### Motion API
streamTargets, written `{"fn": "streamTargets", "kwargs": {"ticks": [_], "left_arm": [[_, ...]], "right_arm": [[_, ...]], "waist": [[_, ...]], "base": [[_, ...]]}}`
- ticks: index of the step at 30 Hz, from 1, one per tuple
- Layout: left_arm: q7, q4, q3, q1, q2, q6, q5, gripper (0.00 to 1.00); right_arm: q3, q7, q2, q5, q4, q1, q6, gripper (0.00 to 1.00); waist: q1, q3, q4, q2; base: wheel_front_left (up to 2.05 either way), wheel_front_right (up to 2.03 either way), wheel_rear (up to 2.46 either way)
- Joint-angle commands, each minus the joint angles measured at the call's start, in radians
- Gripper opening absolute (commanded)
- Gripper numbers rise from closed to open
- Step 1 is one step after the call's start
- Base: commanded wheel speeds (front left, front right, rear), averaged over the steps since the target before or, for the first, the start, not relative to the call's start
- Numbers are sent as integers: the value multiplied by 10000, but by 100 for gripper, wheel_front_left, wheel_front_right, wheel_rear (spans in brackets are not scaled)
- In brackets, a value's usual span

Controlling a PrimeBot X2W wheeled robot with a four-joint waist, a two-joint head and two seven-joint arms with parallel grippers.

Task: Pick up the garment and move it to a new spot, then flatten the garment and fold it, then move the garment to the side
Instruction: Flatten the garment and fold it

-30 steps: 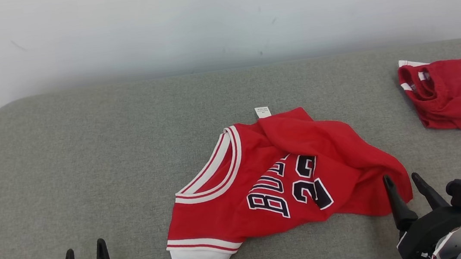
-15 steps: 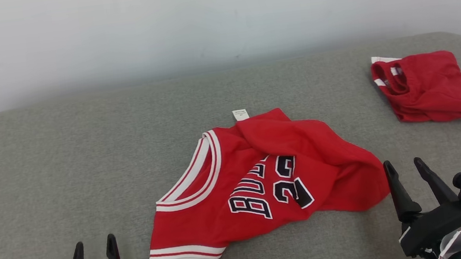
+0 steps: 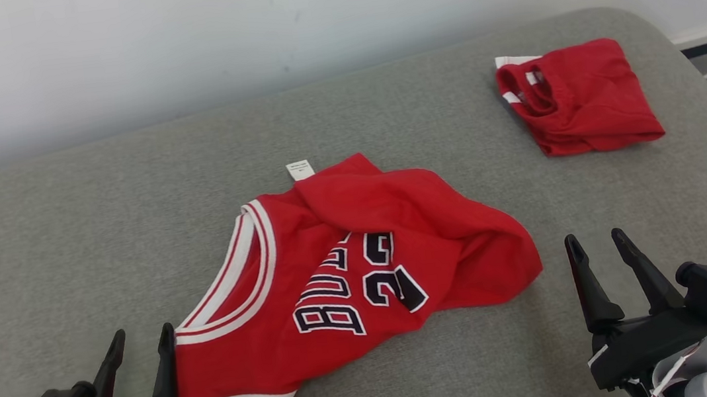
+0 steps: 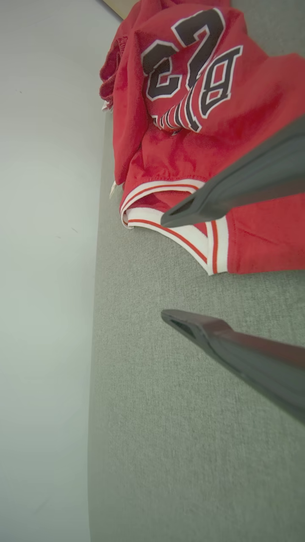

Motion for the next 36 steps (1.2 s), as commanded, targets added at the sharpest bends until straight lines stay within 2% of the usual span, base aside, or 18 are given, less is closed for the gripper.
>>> {"fn": "streamTargets", "kwargs": {"ticks": [1,15,27,28,29,30,36], "left_arm": [[-14,329,-62,-265,95,-51,-77,100],[-119,2924,-508,-1323,481,-165,-246,100],[-272,4191,-1023,-1880,365,-231,-524,100],[-260,4282,-1094,-1912,337,-239,-625,84],[-200,4377,-1210,-1942,335,-239,-662,45],[-163,4465,-1330,-1970,365,-245,-673,0],[-385,4248,-1733,-2141,505,-230,-609,0]], "right_arm": [[69,-131,33,9,18,-85,-3,100],[649,-906,147,297,168,-78,-3,100],[1038,-1189,172,387,588,-327,-3,100],[1041,-1196,161,387,611,-341,-3,100],[1044,-1208,153,386,630,-357,-3,100],[1039,-1224,147,381,649,-368,-3,100],[932,-1286,118,291,702,-315,-3,100]], "waist": [[-1,267,-404,0],[-1,455,-898,0],[-1,508,-980,0],[-1,501,-978,0],[-1,495,-973,0],[-1,489,-966,0],[-1,391,-639,0]], "base": [[0,0,0],[0,0,0],[0,0,0],[0,0,0],[0,0,0],[0,0,0],[0,0,0]]}}
